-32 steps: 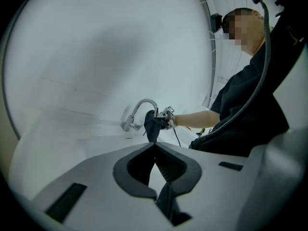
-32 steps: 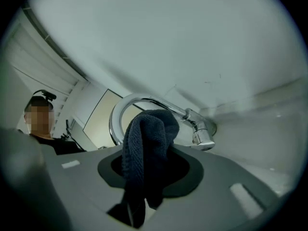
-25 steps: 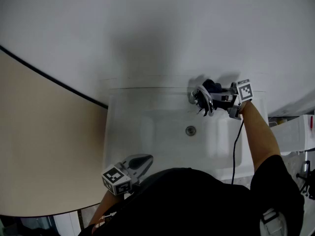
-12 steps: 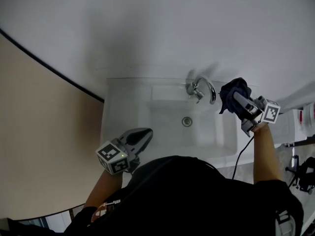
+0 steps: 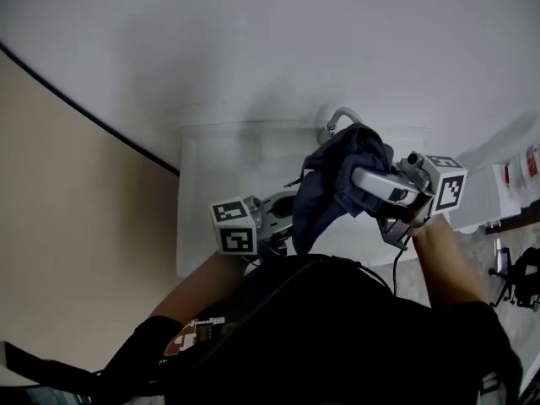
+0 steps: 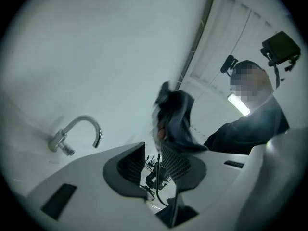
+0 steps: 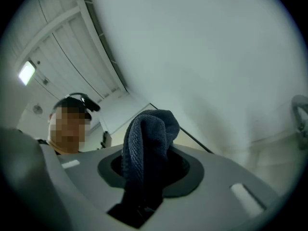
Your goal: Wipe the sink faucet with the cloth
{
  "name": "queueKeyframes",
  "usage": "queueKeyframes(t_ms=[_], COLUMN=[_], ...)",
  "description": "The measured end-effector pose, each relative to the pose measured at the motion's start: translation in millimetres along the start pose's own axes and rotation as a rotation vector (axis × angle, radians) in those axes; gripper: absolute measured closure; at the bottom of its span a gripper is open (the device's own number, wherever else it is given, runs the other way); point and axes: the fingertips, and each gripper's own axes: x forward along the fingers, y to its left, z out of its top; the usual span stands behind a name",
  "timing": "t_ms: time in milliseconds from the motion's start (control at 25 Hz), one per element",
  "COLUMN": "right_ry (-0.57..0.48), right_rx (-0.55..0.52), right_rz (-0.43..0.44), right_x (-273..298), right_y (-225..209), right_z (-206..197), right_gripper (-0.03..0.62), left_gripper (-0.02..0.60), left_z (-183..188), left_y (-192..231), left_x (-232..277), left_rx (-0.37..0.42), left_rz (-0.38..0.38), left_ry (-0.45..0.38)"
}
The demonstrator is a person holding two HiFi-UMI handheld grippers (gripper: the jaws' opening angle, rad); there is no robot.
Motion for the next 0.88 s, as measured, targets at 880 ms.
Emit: queueKeyframes(t_ms=[880], right_ry=[0.478], right_rx=[0.292], right_rz=[-0.189], right_x=[-52.7], right_y=[-59.1], right_z=[-76.2], right_gripper=[0.465], left_gripper=[0.272], left_z=[-7.4], left_y=[-12.9], left_x=[45.9], left_rx=[0.884], left_rz=[0.582], left_ry=[0.341])
